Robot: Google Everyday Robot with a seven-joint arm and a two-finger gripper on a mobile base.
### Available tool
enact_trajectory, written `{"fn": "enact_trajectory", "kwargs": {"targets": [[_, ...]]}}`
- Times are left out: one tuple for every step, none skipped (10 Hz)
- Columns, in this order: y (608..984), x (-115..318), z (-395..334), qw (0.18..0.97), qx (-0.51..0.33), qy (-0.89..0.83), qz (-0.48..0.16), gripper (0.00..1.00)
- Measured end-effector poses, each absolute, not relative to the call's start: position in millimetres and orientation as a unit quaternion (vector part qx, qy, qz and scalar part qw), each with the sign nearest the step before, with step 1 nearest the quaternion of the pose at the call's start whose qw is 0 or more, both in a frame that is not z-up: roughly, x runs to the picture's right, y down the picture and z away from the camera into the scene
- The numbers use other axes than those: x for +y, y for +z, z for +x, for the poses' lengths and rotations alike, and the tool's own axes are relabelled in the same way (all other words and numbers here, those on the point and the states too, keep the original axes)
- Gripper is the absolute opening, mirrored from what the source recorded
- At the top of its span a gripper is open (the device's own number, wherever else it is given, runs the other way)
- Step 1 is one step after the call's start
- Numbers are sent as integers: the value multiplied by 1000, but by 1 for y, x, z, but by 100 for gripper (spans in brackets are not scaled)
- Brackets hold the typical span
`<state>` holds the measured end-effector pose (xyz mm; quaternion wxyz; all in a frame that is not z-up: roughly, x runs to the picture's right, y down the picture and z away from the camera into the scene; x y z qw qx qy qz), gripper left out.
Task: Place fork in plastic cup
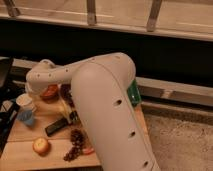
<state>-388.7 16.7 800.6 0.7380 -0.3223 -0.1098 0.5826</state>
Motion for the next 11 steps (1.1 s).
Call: {"fn": "enact_trajectory", "kwargs": {"targets": [[802, 18, -390, 740, -111, 579, -323, 0], [803, 19, -391, 742, -112, 576, -325, 0], [803, 21, -392, 742, -112, 575, -327, 0], [803, 22, -392, 742, -111, 574, -328, 0], [803, 24, -393, 743, -110, 572, -330, 0], [803, 26, -392, 744, -108, 570, -330, 0], [803, 27, -392, 747, -107, 568, -329, 0], [803, 29, -394, 750, -106, 565, -328, 0], [802, 30, -395, 751, -106, 563, -328, 0], [802, 32, -398, 754, -103, 560, -328, 0], [803, 34, -399, 756, -100, 557, -327, 0]]}}
